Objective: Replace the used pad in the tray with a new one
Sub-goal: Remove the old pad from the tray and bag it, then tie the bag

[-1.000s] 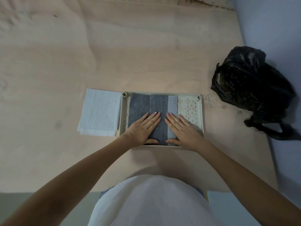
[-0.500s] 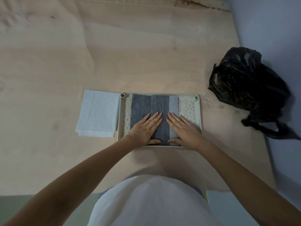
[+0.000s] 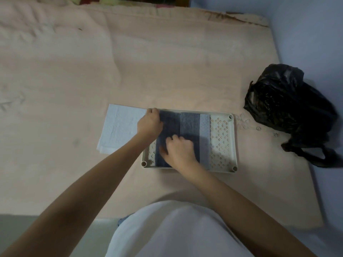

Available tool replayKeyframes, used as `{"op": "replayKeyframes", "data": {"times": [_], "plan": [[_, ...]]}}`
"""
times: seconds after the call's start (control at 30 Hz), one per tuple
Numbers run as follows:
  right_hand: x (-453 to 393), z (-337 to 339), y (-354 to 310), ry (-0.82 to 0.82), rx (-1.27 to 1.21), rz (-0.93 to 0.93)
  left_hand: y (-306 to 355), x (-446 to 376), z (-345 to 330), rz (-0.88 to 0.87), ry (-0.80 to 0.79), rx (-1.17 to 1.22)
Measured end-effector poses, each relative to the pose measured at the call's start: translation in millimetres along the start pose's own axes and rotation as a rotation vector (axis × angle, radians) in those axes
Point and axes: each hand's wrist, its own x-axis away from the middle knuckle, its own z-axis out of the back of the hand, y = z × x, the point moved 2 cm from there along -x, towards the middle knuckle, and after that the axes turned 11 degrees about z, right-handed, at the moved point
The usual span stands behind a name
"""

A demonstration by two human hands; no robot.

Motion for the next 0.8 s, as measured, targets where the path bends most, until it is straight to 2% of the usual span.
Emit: {"op": "replayKeyframes", "data": {"times": [0.1,0.23,0.5,0.8], "plan": [[-15,-4,-22,-0.14,0.08,-0.02,7,-4,-3,0.062,-0.055,-0.047],[-22,-15,-34,-0.23,0.175,-0.041,14,-10,-5,0.116,-0.074,-0.064],[-18,-18,-38,-0.284,0.158,-0.083,14,-13,-12,0.162,-0.136,-0.055],[-21,-19,-38,-0.291,0.134,-0.101,11,-14,-9,0.165,-0.177,0.136]]}}
